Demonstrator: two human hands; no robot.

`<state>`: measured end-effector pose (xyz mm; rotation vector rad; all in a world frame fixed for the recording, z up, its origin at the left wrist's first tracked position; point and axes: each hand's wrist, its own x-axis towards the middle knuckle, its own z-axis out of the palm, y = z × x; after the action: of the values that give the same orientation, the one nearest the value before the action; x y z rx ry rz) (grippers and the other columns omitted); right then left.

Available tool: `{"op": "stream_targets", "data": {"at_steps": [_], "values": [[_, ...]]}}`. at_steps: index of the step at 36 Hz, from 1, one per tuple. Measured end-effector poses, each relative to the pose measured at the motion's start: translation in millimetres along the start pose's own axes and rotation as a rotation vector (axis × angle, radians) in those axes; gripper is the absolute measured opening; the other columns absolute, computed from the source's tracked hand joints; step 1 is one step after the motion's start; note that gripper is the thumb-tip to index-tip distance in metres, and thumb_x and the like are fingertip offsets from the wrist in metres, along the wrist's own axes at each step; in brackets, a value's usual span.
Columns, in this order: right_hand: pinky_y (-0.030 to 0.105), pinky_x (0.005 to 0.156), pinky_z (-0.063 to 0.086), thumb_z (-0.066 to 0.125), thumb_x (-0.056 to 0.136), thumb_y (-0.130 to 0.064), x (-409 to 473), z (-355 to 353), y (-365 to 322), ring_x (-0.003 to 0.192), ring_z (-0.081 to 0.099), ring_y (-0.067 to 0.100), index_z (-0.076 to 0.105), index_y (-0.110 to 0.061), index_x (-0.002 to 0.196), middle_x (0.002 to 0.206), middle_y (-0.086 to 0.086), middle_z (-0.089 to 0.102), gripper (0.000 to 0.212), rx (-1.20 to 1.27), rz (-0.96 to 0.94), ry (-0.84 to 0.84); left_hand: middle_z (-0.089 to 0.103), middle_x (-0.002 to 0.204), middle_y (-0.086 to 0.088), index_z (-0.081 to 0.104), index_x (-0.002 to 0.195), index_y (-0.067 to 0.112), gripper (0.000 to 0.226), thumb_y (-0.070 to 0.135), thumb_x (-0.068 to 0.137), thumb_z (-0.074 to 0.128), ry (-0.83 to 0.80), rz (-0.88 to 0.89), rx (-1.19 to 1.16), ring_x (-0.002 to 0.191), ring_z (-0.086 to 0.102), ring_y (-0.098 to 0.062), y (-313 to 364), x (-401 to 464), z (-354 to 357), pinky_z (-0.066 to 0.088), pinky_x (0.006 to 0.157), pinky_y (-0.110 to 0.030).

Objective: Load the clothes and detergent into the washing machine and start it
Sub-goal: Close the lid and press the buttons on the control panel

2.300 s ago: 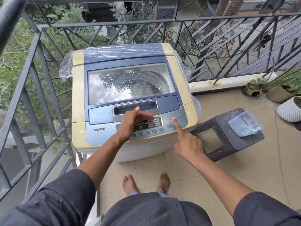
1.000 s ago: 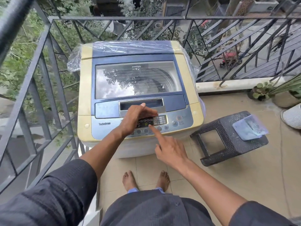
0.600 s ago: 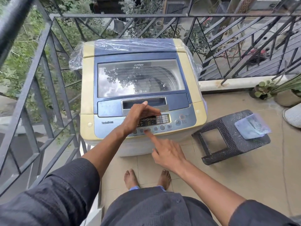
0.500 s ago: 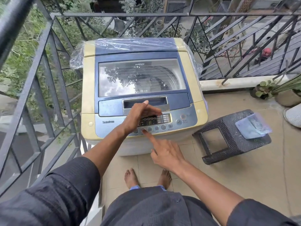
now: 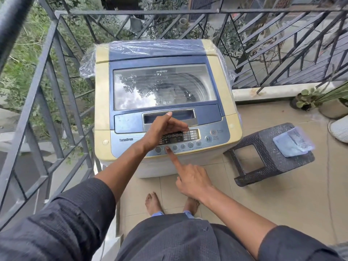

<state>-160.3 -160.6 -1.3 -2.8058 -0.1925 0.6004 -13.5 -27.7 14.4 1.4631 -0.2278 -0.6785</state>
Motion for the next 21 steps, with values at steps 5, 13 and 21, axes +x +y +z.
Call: {"op": "stream_targets", "data": {"at_steps": [5, 13, 21], "values": [[0.046, 0.076, 0.057, 0.057, 0.087, -0.015, 0.1, 3.7, -3.2, 0.08, 0.071, 0.04, -0.038, -0.051, 0.148, 0.085, 0.017, 0.073, 0.118, 0.001, 0.019, -0.009, 0.076, 0.118, -0.027, 0.073, 0.119, -0.012, 0.079, 0.049, 0.104, 0.025, -0.021, -0.014, -0.005, 0.119, 0.073, -0.035, 2.2, 1.6, -0.9, 0.048, 0.117, -0.047], [0.043, 0.074, 0.056, 0.056, 0.083, -0.01, 1.0, 2.6, -4.6, 0.081, 0.071, 0.038, -0.035, -0.052, 0.15, 0.087, 0.014, 0.073, 0.12, -0.032, 0.039, -0.013, 0.077, 0.117, -0.025, 0.076, 0.116, -0.006, 0.077, 0.05, 0.105, 0.024, -0.02, -0.025, 0.003, 0.12, 0.073, -0.035, -0.4, 2.9, -3.4, 0.045, 0.119, -0.051], [0.042, 0.076, 0.055, 0.054, 0.083, -0.01, 2.7, -0.7, -2.1, 0.084, 0.071, 0.039, -0.034, -0.052, 0.151, 0.092, 0.016, 0.074, 0.118, -0.038, 0.033, -0.024, 0.076, 0.12, -0.027, 0.072, 0.12, -0.011, 0.079, 0.051, 0.103, 0.026, -0.064, -0.058, 0.011, 0.123, 0.071, -0.036, 1.8, 5.6, -7.8, 0.043, 0.122, -0.049]]}}
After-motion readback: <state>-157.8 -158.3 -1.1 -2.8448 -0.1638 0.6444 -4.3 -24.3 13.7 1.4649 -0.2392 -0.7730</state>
